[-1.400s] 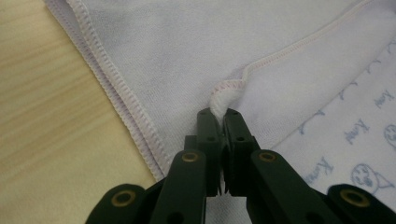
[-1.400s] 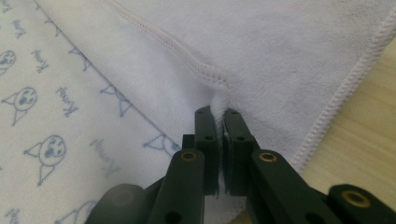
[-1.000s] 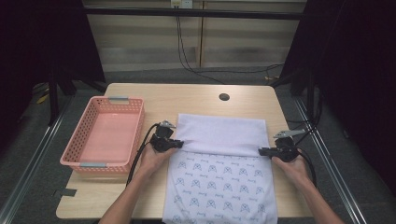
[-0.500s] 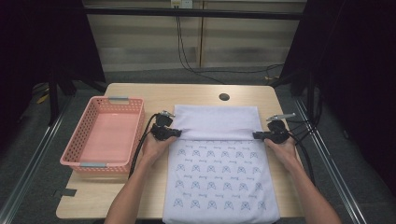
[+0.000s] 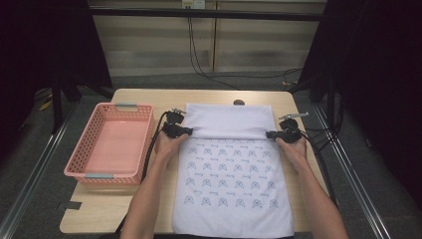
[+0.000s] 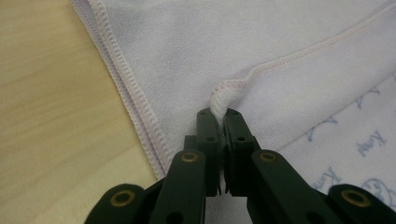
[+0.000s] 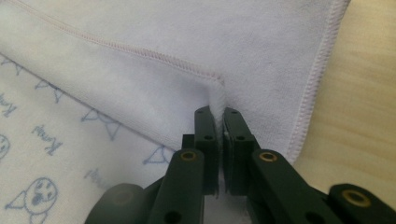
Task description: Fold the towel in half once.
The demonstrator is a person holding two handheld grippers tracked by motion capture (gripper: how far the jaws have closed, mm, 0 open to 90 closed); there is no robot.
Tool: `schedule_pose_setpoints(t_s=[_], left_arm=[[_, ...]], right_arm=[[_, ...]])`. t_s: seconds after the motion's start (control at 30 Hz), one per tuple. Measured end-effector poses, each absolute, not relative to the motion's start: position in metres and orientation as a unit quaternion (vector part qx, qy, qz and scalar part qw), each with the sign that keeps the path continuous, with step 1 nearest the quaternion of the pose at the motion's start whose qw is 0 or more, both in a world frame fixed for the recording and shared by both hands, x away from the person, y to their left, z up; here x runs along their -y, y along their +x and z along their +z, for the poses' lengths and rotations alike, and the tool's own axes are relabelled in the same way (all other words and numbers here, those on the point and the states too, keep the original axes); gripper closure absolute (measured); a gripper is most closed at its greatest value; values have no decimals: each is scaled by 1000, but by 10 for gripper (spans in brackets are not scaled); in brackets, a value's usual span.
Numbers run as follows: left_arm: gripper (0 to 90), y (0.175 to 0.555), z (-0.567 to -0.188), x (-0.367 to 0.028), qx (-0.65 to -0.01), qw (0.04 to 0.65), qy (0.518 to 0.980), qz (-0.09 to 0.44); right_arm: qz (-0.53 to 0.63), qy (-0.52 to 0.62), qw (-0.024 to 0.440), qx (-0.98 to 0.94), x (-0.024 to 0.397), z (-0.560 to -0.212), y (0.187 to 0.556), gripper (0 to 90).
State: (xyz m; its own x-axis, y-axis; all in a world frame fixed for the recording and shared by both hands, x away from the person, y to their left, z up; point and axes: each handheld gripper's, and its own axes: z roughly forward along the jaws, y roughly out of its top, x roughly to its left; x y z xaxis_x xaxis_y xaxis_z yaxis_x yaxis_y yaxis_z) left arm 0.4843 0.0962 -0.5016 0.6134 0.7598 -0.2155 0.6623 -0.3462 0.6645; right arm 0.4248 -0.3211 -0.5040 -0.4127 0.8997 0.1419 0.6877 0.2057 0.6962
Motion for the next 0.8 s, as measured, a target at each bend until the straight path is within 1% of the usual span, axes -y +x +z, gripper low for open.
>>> schedule_pose_setpoints(t_s=[0.13,0.2,0.27,0.4,0.5,0.67,0.8], left_arm=[[868,491,-503,-99,-437,378,813,64],[868,491,-504,-97,-429,378,817,77],[867,489,-503,-96,-429,375,818,81],[870,484,-495,-96,-424,375,821,71],[869,478,-479,-98,-407,390,822,80],[869,465,-445,-109,-393,441,802,85],[869,451,-418,-118,-376,478,789,84]], right_arm=[[350,527,158,-758,318,-504,434,866],[354,529,162,-754,317,-505,437,866],[356,530,160,-752,318,-506,437,866],[370,527,157,-749,321,-500,432,867],[393,520,160,-741,325,-486,429,867],[448,498,175,-722,338,-444,417,867],[461,476,189,-725,340,-419,403,867]])
